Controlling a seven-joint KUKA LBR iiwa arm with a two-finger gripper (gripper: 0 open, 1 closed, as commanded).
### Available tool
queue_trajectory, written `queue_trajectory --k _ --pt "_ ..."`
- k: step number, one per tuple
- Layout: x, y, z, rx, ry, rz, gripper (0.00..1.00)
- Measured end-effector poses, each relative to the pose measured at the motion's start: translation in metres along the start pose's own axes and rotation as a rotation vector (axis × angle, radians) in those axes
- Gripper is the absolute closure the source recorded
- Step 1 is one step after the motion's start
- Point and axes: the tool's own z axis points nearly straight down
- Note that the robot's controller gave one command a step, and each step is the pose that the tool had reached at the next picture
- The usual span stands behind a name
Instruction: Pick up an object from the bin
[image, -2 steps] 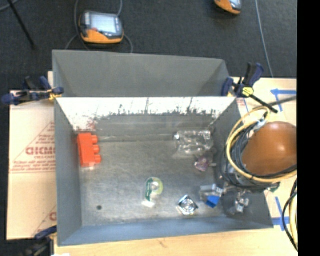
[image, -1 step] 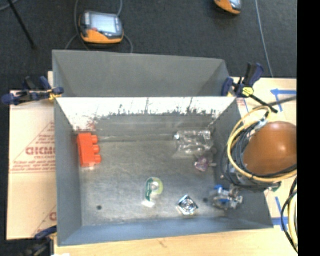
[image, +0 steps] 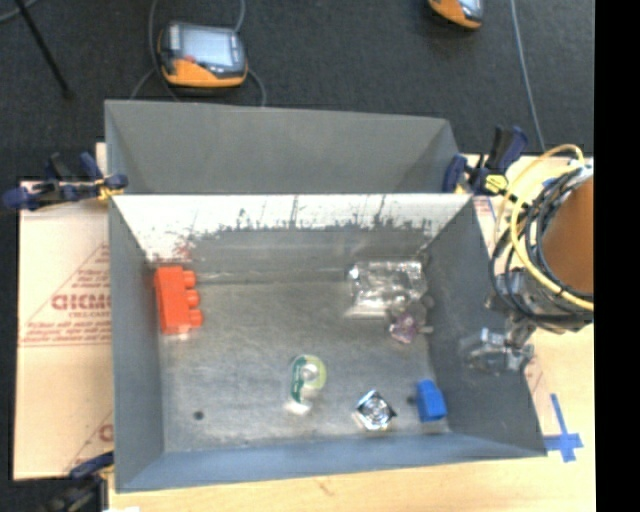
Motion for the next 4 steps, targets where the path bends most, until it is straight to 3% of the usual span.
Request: queue_trajectory --k 1,2,3,4 --pt "-0.011 0.012 0.060 -0.014 -0.002 -0.131 1.00" --pt "-0.010 0.011 0.058 -0.011 -0.001 -0.126 0.00" --pt "-0.035 0.032 0.132 -0.014 -0.006 -0.300 0.00" --pt "-0.033 0.030 0.130 -0.010 -0.003 -0.295 1.00"
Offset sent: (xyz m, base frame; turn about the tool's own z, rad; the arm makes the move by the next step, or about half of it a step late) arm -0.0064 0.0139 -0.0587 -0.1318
